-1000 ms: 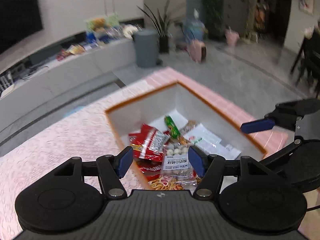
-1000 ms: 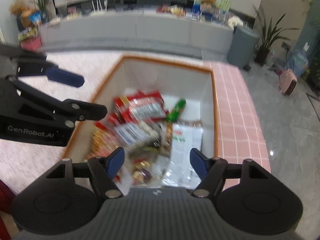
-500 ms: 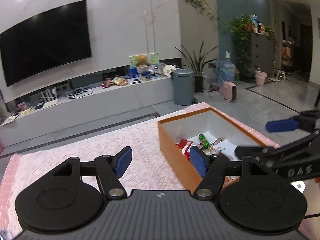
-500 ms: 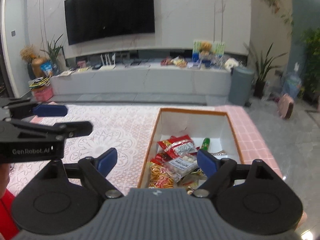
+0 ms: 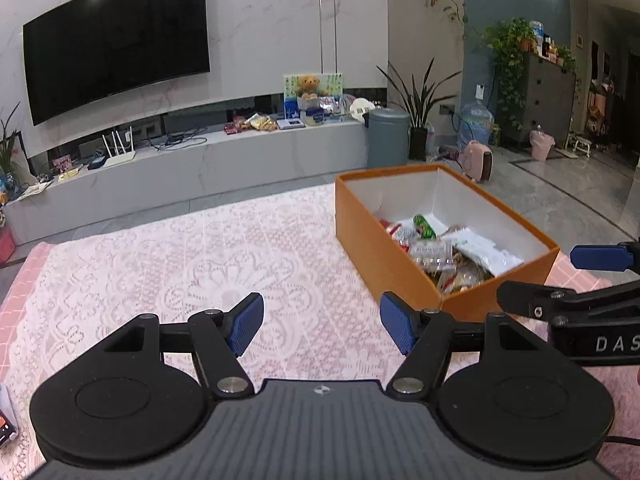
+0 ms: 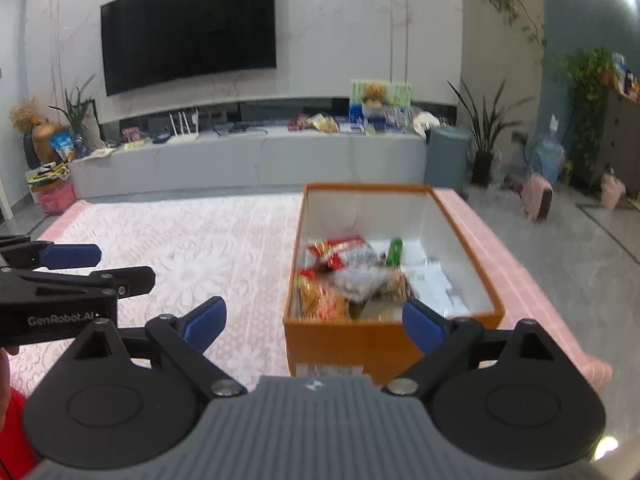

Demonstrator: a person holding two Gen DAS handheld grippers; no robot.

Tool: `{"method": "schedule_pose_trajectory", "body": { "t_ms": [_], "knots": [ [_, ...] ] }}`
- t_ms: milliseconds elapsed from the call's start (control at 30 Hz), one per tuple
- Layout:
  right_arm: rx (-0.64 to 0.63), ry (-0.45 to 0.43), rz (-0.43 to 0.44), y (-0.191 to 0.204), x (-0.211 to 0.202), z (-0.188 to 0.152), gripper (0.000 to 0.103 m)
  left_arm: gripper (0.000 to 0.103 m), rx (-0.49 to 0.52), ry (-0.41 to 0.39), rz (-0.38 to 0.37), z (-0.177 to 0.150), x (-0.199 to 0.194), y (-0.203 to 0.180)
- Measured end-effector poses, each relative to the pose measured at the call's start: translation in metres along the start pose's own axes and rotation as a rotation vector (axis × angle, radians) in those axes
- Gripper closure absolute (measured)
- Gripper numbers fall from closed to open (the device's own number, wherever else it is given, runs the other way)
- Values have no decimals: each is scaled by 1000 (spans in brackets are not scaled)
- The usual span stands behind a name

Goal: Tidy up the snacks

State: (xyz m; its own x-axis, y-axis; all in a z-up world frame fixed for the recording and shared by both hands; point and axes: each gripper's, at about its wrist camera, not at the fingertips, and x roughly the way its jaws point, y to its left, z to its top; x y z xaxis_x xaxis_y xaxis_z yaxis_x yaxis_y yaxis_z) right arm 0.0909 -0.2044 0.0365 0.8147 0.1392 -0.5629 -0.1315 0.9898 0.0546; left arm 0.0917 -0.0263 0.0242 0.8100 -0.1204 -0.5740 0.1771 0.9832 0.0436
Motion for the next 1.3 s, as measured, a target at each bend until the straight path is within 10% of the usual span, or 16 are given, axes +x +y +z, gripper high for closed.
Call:
{"method": "schedule_pose_trajectory", "body": {
  "t_ms": [1300],
  "knots": [
    [10, 62, -74, -1, 16, -18, 10, 25, -20, 122, 35, -13, 17, 2]
  ]
}}
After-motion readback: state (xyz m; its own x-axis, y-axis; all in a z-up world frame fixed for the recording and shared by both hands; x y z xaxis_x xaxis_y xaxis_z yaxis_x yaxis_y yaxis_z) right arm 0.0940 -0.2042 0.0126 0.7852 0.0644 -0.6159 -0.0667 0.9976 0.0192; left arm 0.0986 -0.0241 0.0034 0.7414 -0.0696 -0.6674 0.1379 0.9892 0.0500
